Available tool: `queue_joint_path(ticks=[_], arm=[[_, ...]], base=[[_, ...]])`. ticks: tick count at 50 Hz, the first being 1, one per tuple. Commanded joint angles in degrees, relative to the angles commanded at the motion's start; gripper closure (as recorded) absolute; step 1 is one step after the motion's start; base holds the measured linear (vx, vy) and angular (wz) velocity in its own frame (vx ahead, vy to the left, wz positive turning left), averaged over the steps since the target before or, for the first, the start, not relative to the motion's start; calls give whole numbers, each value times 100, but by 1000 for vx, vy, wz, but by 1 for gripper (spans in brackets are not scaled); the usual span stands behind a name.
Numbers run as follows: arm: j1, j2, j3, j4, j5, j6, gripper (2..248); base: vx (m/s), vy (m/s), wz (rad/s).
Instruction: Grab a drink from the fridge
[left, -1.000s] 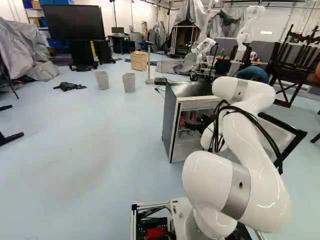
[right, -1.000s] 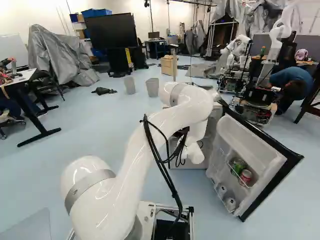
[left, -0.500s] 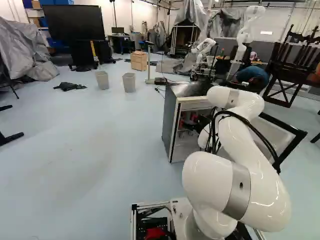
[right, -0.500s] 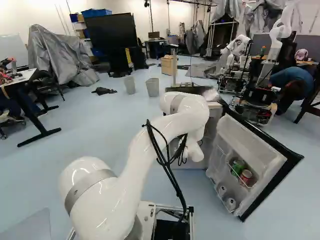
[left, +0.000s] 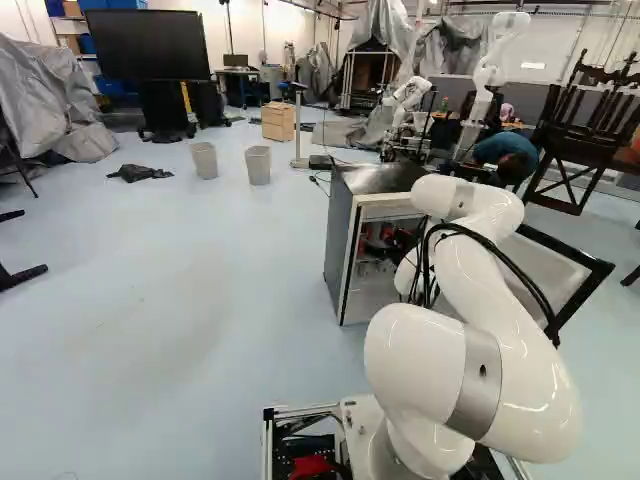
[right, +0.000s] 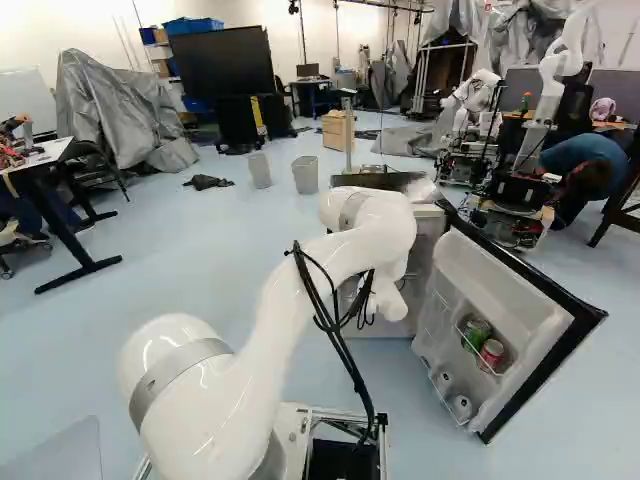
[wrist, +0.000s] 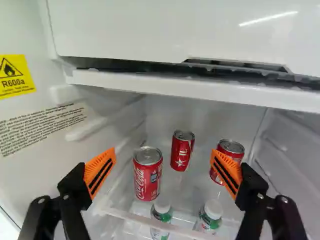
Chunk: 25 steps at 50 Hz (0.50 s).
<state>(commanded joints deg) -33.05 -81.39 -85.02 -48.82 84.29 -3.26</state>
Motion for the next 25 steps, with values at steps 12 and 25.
queue_joint_path(ticks=[12,25], arm=[[0,-21,-17,0,0,-90,3],[-2,-237,-196,0,0,-93,3]], base=[[0,0,0],[0,0,0]])
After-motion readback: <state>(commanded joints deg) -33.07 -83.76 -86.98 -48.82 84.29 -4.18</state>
